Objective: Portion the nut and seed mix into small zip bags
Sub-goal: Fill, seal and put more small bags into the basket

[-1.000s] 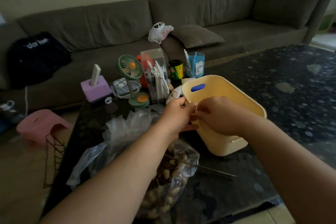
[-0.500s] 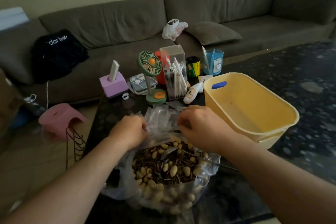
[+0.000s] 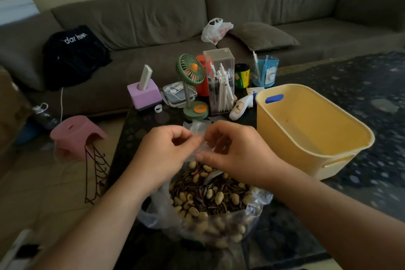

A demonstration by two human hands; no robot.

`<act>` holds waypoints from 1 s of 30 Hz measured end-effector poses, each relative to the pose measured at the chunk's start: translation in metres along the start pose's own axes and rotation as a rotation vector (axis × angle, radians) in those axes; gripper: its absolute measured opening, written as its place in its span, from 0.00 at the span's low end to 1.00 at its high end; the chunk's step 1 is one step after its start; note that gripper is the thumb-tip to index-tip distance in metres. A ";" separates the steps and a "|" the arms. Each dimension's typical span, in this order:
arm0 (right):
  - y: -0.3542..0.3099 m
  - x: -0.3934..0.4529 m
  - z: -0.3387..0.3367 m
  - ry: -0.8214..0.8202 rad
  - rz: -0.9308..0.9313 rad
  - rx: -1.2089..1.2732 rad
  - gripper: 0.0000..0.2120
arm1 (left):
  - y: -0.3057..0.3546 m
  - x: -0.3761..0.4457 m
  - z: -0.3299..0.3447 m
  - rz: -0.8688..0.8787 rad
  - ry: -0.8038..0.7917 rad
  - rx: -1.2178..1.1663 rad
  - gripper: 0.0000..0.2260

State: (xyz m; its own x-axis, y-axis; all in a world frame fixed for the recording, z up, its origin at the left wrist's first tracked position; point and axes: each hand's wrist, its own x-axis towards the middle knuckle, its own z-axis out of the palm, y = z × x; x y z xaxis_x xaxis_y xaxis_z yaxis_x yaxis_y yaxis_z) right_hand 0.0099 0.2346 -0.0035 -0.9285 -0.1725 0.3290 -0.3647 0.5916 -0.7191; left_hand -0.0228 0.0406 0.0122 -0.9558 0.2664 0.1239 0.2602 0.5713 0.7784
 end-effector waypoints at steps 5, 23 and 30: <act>-0.001 -0.007 0.006 -0.074 0.080 -0.033 0.11 | -0.012 -0.014 0.005 0.082 -0.041 0.004 0.09; -0.003 -0.024 0.011 -0.108 -0.025 -0.286 0.09 | -0.001 -0.040 0.024 0.252 0.039 0.283 0.10; -0.018 -0.020 0.002 -0.123 0.515 0.492 0.08 | -0.015 -0.041 0.028 0.277 -0.173 0.219 0.40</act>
State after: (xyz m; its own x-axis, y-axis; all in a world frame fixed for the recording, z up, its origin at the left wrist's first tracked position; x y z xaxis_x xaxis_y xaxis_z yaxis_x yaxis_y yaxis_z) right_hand 0.0350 0.2256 0.0020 -0.9817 -0.0723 -0.1764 0.1586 0.2033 -0.9662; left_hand 0.0164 0.0425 -0.0214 -0.8130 0.5503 0.1904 0.5459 0.6065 0.5780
